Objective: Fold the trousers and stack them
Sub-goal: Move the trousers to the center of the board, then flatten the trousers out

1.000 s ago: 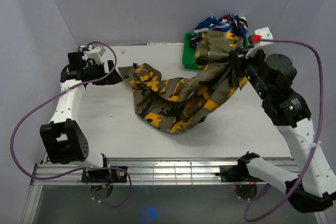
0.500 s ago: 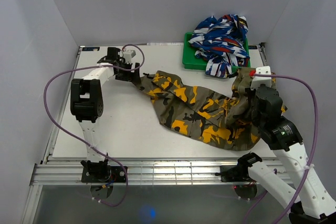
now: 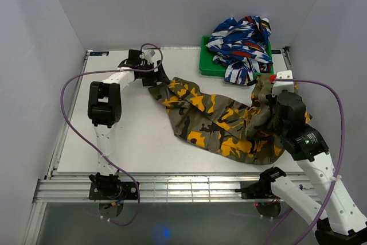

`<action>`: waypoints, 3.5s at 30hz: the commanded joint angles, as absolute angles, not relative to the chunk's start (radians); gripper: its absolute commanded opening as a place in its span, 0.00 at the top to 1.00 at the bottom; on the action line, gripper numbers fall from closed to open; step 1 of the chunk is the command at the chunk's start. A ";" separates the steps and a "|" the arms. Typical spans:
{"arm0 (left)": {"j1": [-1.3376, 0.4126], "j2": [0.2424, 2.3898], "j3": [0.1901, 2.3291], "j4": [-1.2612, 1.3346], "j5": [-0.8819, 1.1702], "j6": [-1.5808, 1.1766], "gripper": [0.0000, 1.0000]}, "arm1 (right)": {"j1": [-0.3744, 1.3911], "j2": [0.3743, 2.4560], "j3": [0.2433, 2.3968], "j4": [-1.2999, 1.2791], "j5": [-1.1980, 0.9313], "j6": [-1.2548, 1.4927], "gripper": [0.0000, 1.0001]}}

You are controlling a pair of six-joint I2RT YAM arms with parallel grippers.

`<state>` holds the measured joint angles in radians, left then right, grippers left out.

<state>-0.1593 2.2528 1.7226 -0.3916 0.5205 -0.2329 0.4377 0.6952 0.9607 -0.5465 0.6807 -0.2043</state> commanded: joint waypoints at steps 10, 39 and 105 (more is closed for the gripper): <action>-0.253 2.309 1.727 -0.359 0.522 -0.315 0.02 | 0.430 0.727 0.991 -0.492 0.626 -0.176 0.92; 0.598 1.703 1.339 -0.919 0.126 0.241 1.00 | 0.226 0.845 0.857 -0.382 0.338 -0.238 0.13; 0.686 1.894 1.407 -0.842 0.150 0.245 1.00 | -0.662 1.511 1.433 -0.980 -0.388 -0.543 0.92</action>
<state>0.6563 1.8961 1.3689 -0.8570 0.1547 0.2192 -0.6006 1.5444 1.5337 -0.9497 -0.4721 -0.4366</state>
